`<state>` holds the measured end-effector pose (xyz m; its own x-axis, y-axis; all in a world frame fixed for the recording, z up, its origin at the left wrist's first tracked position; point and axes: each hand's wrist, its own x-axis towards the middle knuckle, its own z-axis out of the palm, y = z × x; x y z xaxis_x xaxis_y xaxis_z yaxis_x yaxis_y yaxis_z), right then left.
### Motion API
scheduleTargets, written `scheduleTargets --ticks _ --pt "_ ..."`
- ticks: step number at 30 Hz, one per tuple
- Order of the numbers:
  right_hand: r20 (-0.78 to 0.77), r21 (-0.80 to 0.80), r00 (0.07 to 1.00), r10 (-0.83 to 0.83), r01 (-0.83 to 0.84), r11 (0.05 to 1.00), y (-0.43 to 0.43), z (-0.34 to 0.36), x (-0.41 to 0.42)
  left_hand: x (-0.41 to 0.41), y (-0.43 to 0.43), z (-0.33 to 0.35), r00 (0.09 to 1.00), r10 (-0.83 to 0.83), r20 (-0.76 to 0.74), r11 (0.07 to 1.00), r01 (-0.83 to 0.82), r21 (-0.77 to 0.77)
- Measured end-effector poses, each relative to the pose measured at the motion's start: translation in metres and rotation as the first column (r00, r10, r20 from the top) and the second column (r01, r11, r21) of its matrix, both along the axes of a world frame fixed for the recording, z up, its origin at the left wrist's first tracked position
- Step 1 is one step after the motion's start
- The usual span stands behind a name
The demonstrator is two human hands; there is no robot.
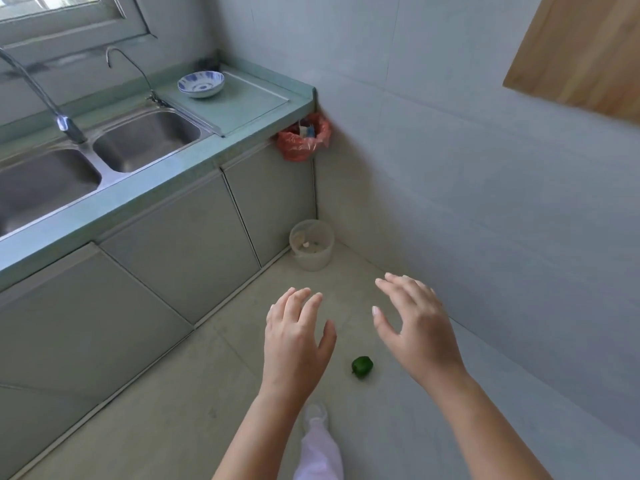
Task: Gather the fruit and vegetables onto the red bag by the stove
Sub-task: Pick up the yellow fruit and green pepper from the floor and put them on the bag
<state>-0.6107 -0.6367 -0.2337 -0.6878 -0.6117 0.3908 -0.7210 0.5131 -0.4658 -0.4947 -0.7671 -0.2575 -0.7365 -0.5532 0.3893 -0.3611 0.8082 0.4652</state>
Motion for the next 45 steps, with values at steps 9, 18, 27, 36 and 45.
scheduleTargets --ticks 9,18,27,36,45 --pt "-0.003 0.066 0.998 0.058 -0.057 0.996 -0.095 -0.006 -0.07 -0.065 -0.093 -0.018 0.997 0.062 -0.043 0.998 -0.062 0.016" --pt "0.024 0.084 0.994 0.104 -0.106 0.991 -0.132 -0.048 -0.128 -0.113 -0.12 -0.071 0.998 0.06 -0.01 0.996 -0.059 0.065" --pt "0.081 0.099 0.981 0.175 -0.182 0.978 -0.137 -0.162 -0.171 -0.142 -0.124 -0.179 0.991 0.136 0.017 0.984 -0.137 0.114" --pt "0.124 0.255 0.978 0.169 -0.196 0.947 -0.14 -0.343 -0.192 -0.151 -0.15 -0.346 0.985 0.136 0.11 0.985 -0.146 0.096" --pt "0.102 0.305 0.975 0.198 -0.22 0.926 -0.153 -0.495 -0.209 -0.165 -0.174 -0.494 0.976 0.126 0.175 0.983 -0.147 0.109"
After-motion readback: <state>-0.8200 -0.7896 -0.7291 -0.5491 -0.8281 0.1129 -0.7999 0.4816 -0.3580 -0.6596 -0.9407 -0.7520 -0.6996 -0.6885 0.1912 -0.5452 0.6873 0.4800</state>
